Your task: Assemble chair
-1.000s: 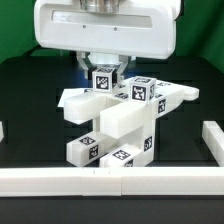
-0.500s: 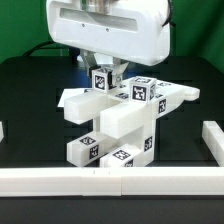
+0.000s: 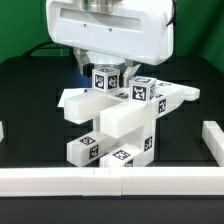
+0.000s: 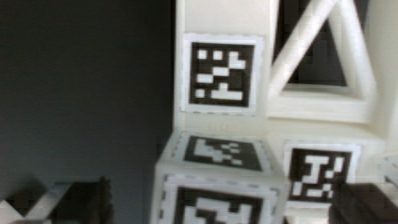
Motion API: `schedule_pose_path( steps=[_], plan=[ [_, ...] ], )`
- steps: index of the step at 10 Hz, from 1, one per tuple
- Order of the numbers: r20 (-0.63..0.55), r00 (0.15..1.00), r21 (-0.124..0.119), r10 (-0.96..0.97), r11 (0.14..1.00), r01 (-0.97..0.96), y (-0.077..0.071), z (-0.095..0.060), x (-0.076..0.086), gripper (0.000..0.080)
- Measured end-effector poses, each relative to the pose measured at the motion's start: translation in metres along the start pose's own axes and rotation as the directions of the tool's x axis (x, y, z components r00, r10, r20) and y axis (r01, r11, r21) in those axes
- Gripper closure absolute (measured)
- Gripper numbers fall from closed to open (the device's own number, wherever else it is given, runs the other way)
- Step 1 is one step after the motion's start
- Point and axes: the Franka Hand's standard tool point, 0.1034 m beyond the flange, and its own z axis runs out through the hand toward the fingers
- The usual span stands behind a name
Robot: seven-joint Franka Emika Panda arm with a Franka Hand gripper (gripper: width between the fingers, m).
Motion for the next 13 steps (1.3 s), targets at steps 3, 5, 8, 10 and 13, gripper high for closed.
schedule_pose_path(
  steps=[3,5,8,10,13],
  plan=[
    [0.000,0.959,0.000,-0.283,0.959,0.283,-0.0014,0.0002,-0.0012,0.0152],
    [0.001,0.918,-0.002,-0.396,0.918,0.396,-0.0017,0.0015,-0.0025,0.0151],
    [0.003,0.807,-0.009,-0.590,0.807,0.590,0.0017,0.0015,-0.0009,0.0151],
    [0.005,0.723,-0.010,-0.690,0.723,0.690,0.0025,0.0015,-0.0005,0.0151],
    [0.008,0.612,-0.013,-0.791,0.612,0.791,0.0045,0.0019,0.0006,0.0151]
  ],
)
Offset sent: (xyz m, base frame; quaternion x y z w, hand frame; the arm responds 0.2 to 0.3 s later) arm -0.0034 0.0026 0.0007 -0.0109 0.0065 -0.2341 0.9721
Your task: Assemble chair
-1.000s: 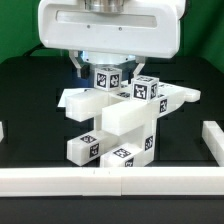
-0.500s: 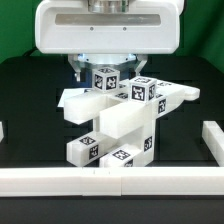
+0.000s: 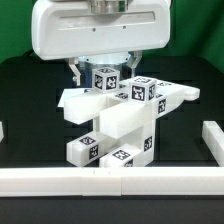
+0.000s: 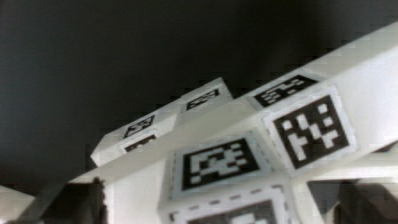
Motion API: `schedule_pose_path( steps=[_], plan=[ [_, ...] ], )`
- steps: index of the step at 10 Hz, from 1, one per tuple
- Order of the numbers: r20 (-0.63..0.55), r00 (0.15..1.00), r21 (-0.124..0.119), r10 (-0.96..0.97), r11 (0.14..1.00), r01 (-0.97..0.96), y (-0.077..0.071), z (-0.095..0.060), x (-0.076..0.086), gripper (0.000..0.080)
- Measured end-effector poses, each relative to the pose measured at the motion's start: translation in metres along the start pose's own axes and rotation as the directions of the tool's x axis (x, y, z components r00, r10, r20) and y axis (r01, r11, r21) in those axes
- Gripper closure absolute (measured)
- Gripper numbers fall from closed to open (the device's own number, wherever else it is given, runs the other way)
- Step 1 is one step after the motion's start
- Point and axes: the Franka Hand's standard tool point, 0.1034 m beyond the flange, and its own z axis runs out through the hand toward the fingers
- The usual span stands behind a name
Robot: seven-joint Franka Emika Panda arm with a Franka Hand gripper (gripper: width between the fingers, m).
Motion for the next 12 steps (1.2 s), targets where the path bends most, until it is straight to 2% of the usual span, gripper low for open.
schedule_pose_path(
  steps=[1,2,3,4,6,9,11,12],
  plan=[
    [0.002,1.000,0.000,0.002,1.000,-0.002,0.0004,0.0010,-0.0006,0.0242],
    [0.002,1.000,0.000,0.002,1.000,-0.002,0.0004,0.0010,-0.0005,0.0376],
    [0.002,1.000,0.000,0.002,1.000,-0.002,0.0003,0.0010,-0.0005,0.0376],
    [0.002,1.000,0.000,0.008,1.000,-0.008,0.0004,0.0010,-0.0006,0.0515],
    [0.002,0.999,0.000,0.039,0.999,-0.039,0.0004,0.0011,-0.0006,0.0515],
    [0.004,0.959,0.008,0.282,0.959,-0.282,0.0001,0.0015,-0.0008,0.0515],
    [0.007,0.887,0.015,0.461,0.887,-0.461,-0.0002,0.0018,-0.0010,0.0515],
    [0.010,0.823,0.016,0.568,0.823,-0.568,-0.0003,0.0021,-0.0010,0.0515]
  ],
)
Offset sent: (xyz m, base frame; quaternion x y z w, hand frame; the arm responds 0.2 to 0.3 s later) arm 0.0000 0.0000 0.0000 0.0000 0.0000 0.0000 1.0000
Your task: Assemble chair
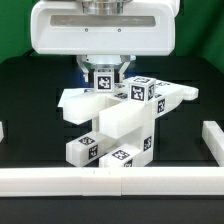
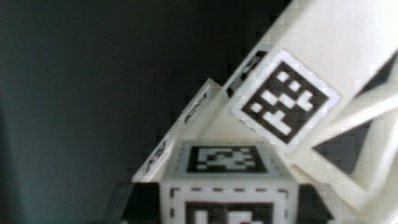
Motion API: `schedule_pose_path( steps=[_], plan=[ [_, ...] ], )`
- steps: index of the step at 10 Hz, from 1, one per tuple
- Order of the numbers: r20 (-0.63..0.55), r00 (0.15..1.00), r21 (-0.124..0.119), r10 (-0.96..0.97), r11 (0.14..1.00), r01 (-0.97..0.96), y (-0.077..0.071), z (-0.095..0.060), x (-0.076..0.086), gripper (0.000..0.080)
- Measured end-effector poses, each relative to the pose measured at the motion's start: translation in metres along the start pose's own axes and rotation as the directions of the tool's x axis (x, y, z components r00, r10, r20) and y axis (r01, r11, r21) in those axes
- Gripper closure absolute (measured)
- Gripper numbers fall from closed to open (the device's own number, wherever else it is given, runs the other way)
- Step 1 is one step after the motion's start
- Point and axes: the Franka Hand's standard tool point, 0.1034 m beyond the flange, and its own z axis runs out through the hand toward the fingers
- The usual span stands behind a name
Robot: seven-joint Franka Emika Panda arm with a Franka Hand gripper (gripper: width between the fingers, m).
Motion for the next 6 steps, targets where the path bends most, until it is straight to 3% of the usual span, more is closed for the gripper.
schedule_pose_path(
  steps=[3,6],
  plan=[
    [0.003,0.962,0.006,0.272,0.962,-0.272,-0.0003,0.0001,0.0001,0.0515],
    [0.006,0.907,0.011,0.422,0.907,-0.422,-0.0011,0.0001,-0.0002,0.0514]
  ],
)
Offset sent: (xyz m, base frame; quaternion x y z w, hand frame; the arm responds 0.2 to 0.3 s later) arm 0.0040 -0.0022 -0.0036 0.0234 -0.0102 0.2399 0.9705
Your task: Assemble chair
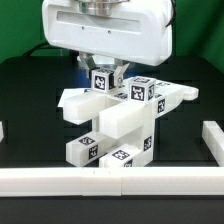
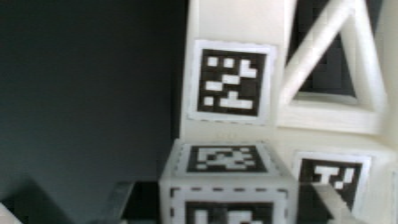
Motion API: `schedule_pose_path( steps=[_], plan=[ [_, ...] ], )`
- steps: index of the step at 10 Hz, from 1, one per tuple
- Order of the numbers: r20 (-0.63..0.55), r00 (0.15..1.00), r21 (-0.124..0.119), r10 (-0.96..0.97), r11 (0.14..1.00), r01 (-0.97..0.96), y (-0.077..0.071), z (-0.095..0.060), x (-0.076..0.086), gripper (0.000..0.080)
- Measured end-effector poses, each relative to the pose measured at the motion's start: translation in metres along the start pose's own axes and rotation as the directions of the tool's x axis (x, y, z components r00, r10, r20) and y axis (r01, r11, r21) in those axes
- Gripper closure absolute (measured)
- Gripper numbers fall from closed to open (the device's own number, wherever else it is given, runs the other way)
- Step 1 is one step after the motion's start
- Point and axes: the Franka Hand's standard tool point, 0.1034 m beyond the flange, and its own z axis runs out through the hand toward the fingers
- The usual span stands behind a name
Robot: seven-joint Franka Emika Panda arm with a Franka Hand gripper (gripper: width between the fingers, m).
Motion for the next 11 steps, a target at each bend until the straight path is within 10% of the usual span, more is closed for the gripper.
schedule_pose_path(
  steps=[2,6,11],
  plan=[
    [0.000,1.000,0.000,-0.008,1.000,0.008,-0.0003,0.0000,-0.0003,0.0514],
    [-0.001,0.970,-0.004,-0.243,0.970,0.243,-0.0011,0.0000,-0.0009,0.0171],
    [0.001,0.733,-0.016,-0.680,0.733,0.680,-0.0010,-0.0003,-0.0002,0.0150]
  ],
)
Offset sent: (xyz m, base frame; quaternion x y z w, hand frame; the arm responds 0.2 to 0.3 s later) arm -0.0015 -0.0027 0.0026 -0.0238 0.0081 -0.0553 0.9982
